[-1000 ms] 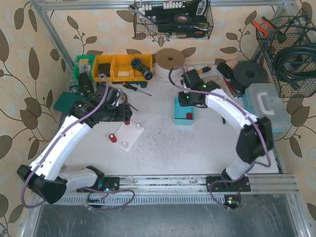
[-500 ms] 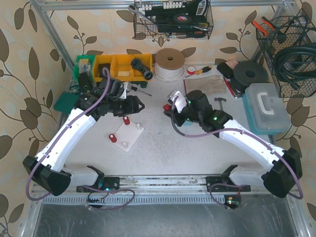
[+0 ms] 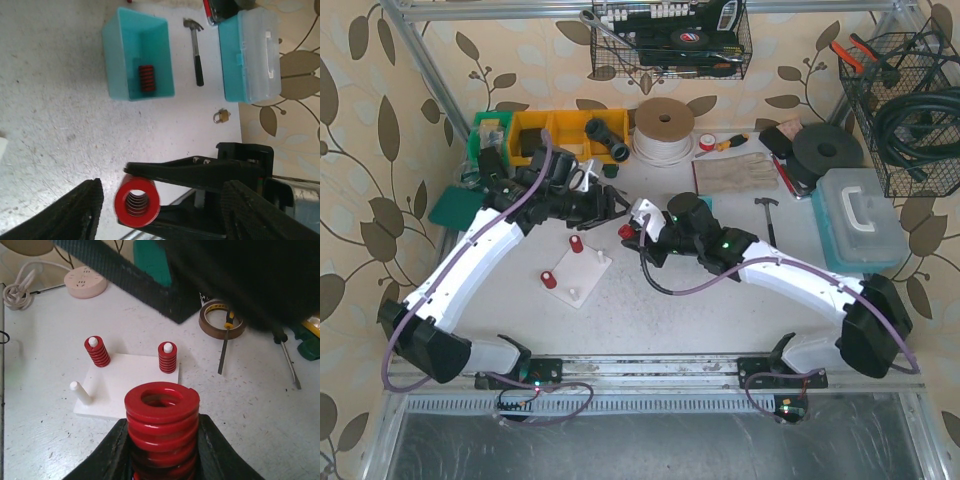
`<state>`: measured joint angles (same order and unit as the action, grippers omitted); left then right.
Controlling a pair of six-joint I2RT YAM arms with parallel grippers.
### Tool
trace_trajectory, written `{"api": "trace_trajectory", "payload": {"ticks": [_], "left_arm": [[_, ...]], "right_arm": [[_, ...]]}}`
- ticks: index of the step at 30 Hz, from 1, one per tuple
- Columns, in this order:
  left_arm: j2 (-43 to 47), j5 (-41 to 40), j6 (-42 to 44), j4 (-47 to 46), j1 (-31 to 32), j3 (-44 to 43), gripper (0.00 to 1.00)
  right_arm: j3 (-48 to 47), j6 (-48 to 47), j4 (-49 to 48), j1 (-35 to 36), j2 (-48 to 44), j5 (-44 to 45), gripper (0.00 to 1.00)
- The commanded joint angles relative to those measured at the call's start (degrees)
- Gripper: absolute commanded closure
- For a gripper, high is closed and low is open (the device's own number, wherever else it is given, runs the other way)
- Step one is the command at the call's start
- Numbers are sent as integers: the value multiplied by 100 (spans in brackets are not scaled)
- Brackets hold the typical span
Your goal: Install the large spring
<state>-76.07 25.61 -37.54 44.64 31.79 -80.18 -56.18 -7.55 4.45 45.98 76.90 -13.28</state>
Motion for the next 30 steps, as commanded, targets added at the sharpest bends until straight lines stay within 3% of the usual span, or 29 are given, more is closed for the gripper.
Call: {"api": "trace_trajectory", "payload": {"ticks": [1,15,17,22,25,30], "left_arm": [[-136,588,7,-4,-61,-46,35],[-273,288,140,638,-70,-116,52],[-317,268,169,738,-74,-169,51],[-352,86,184,814,-71,-291,35],[-380,186,117,640,-75,-265,35],[-450,431,-48,371,-85,-191,43]], "right_arm": [[-447,14,-397,31,239,33,100],[-488,114,-751,38,387,194,100],[-507,105,-731,37,394,197,100],[-435,67,-741,37,357,212,100],[-395,-3,-805,43,319,159,100],[-329,-27,-989,39,331,3,100]]}}
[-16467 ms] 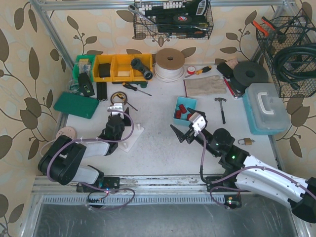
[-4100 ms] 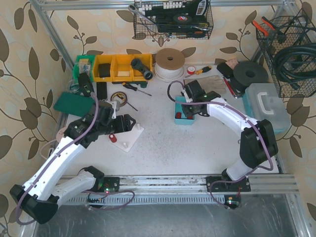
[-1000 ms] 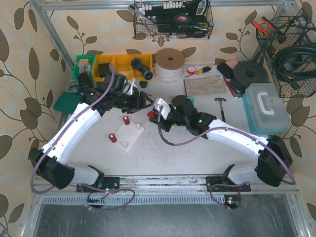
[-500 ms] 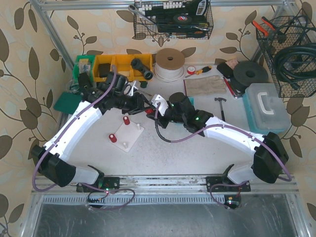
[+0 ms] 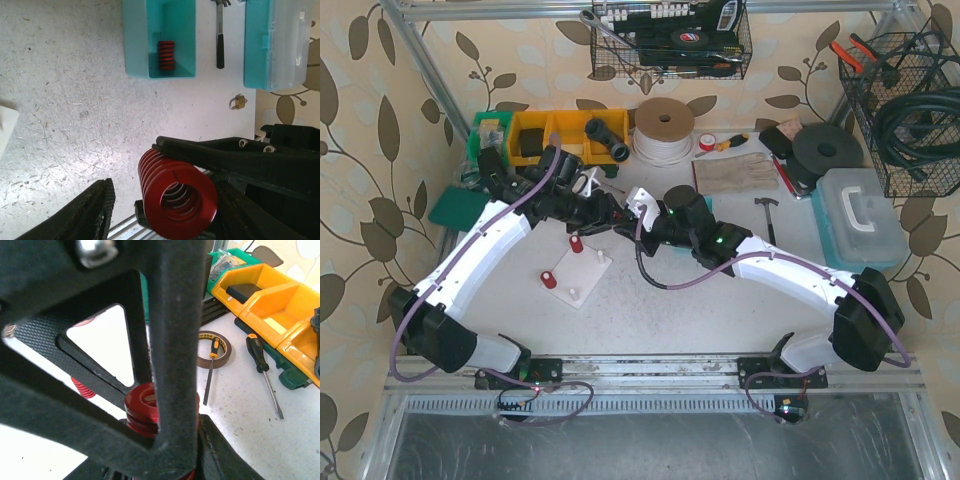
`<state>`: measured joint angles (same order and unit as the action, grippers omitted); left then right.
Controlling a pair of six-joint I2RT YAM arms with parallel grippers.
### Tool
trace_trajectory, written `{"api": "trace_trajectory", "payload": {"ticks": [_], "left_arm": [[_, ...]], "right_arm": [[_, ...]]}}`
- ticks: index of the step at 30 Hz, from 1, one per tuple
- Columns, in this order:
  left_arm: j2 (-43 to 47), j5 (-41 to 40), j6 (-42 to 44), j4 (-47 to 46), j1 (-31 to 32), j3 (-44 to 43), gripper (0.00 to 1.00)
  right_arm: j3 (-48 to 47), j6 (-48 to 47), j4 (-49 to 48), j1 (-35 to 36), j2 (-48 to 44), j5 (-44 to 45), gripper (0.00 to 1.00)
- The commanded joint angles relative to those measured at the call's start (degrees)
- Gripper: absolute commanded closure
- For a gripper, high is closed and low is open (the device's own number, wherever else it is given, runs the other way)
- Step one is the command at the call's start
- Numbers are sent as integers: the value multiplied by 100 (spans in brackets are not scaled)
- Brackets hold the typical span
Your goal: Install the large spring
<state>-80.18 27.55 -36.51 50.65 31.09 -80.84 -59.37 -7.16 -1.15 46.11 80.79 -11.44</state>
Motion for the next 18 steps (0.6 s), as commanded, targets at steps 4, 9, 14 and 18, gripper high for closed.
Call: {"api": "trace_trajectory", "payload": {"ticks": [4,9,14,18], "left_arm": [[-33,312,-248,-309,-33,-130,49],[-67,470,-374,-356,-58,-150,54],[-68,498,-427,-369,-58,-142,65],[-89,506,-446,-321,-55,-109,77]], "right_arm": [[-35,-120,-408,25,-22,-230,100],[-47,-199,-344,24,24,-360,100],[-4,-243,-353,29,46,-455,100],[-16,-277,-302,23,76,-491,100]]}}
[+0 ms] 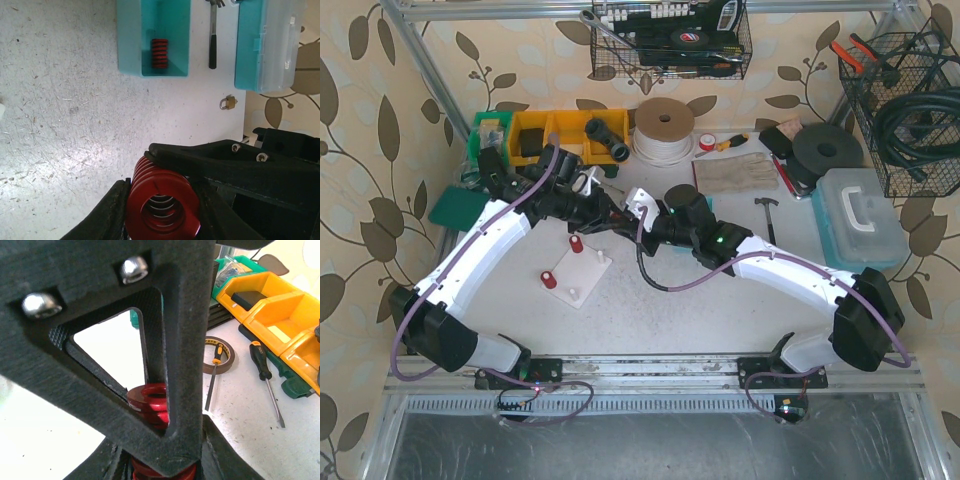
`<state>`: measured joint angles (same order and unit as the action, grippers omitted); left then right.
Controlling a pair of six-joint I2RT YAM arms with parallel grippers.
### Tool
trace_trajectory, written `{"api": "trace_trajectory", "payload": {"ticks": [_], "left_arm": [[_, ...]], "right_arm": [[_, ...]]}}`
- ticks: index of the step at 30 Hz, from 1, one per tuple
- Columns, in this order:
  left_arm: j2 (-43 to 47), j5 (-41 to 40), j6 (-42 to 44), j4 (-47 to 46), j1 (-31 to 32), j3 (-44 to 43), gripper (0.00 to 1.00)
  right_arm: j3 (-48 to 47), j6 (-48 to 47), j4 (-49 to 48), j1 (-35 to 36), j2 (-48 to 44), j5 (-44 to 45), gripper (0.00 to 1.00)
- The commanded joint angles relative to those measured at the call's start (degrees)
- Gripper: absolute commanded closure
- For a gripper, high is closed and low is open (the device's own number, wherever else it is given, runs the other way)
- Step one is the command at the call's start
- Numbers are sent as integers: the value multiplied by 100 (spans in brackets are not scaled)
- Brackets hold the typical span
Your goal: Install the large spring
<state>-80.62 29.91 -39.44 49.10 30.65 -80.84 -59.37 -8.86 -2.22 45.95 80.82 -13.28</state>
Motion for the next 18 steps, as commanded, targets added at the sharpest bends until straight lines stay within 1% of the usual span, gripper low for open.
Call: {"api": "trace_trajectory", "payload": {"ticks": [1,3,5,8,9,10,11,12,15,16,17,18], "left_arm": [[-50,270,-152,-157,-15,-90,80],[-50,238,-152,-120,-19,-62,86],[-37,186,-146,-72,-16,-38,90],[12,75,-143,-50,-21,22,98],[45,16,-143,-42,-23,38,100],[73,-54,-135,-35,-19,57,100],[108,-139,-125,-14,-16,82,100],[148,-246,-109,30,-18,96,100],[261,-710,81,441,-22,90,100],[306,-922,161,639,-18,86,100],[359,-1148,216,828,-11,97,100],[419,-1364,233,1040,-9,120,100]], "right_arm": [[-8,-111,-202,37,75,-326,100],[-2,-109,-176,37,88,-346,99],[4,-116,-119,37,107,-342,90],[31,-128,-51,47,118,-348,74],[37,-145,-19,44,111,-363,65],[40,-152,20,37,108,-341,53],[47,-151,69,39,95,-313,44],[77,-163,109,39,51,-275,39],[315,-94,132,24,-187,-91,28],[420,-26,111,1,-292,-88,19],[521,64,133,-26,-407,-91,4],[607,167,173,-69,-523,-66,0]]}}
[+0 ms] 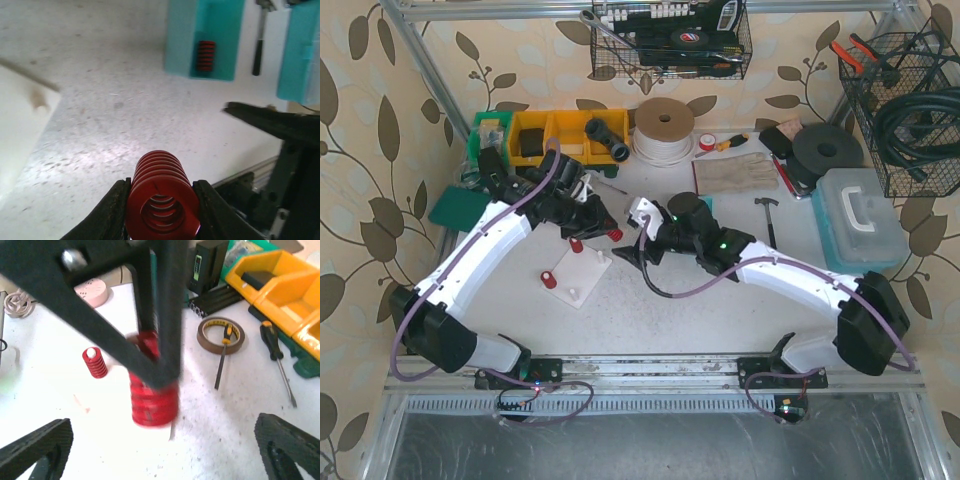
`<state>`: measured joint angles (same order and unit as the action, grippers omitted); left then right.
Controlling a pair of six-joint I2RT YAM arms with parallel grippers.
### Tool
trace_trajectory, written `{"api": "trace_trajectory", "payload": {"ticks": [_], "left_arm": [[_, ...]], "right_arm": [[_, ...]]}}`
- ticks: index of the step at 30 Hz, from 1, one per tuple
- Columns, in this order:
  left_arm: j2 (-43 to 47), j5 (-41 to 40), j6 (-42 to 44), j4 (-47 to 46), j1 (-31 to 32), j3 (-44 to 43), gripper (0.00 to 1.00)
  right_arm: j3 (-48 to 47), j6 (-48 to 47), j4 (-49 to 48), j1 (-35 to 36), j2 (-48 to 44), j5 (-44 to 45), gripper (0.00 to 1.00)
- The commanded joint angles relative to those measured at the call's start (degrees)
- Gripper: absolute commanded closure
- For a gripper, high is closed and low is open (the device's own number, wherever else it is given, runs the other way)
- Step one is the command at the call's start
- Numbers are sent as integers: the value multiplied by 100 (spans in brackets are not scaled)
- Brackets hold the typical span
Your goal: Install the large spring
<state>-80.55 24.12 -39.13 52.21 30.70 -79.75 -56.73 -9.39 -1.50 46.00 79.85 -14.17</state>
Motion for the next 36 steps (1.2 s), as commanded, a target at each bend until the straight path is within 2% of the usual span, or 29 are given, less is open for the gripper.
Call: {"api": "trace_trajectory", "payload": {"ticks": [1,9,14,19,27,36], "left_arm": [[496,-1010,204,893,-13,69,100],[1464,-2486,-501,1220,205,1145,100],[1707,-3152,-1111,1348,812,1532,100],[1797,-3841,-1737,1253,1689,2012,100],[1755,-4216,-1966,958,1975,2409,100],[1633,-4109,-1822,728,1975,2514,100]], "right_arm": [[425,343,143,-110,-547,98,0],[812,1115,672,-434,-1239,1488,0],[759,1159,1029,-546,-1297,2249,1],[750,1121,1217,-548,-1379,2437,1],[773,947,1497,-547,-1616,2525,1],[783,866,1499,-576,-1720,2658,1]]}}
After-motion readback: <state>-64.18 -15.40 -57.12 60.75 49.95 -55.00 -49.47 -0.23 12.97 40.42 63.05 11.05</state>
